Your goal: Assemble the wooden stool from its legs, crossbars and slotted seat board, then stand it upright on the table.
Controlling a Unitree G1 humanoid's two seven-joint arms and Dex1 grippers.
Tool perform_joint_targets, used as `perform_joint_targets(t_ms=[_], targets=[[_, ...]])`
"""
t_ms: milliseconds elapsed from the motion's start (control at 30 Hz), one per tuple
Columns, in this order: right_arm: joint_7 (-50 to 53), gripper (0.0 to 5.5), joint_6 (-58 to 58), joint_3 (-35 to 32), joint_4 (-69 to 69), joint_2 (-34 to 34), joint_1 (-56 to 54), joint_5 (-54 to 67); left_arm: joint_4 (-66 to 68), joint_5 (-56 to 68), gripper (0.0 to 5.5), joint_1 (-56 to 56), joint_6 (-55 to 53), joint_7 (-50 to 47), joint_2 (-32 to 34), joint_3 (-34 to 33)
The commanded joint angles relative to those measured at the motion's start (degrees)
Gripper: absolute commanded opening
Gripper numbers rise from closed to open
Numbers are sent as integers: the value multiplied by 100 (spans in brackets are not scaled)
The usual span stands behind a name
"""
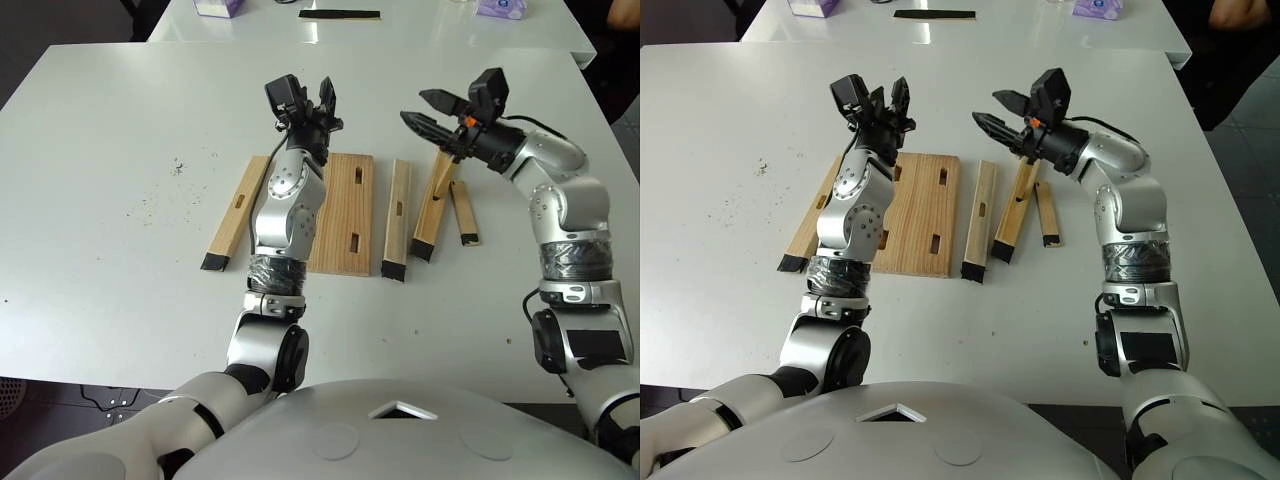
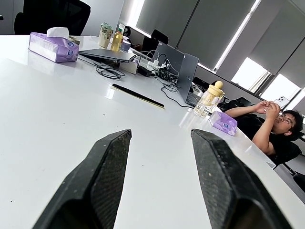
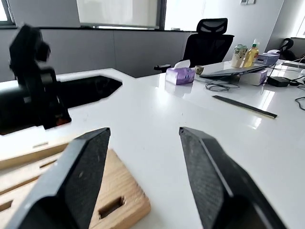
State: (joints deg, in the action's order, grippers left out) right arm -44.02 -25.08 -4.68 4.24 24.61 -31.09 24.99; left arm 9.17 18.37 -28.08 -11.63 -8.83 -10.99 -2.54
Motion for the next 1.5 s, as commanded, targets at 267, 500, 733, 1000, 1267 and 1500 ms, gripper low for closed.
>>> perform_joint_targets(t_ms=[267,500,733,1000,1267,1500], targets=[[2039,267,-145,-815,-469,219,1594,-988,-831,-99,233,539,-219,-374,-181,-9],[2249,267,-570,-93,-1683,69,3664,-1377,-1548,-149,233,981,-490,-675,-148,121],[2361,267,-995,108,-2614,-62,4366,-1368,-1724,-208,233,1127,-488,-758,-201,294],[2649,267,-1245,221,-2496,-155,4487,-1680,-1656,-166,233,1129,-411,-806,-274,417],[2826,210,-1416,303,-2409,-345,4657,-1691,-1697,-96,233,1167,-440,-796,-278,456],[3131,131,-1437,174,-2472,-723,4709,-1614,-1673,-57,233,1121,-491,-771,-224,413]])
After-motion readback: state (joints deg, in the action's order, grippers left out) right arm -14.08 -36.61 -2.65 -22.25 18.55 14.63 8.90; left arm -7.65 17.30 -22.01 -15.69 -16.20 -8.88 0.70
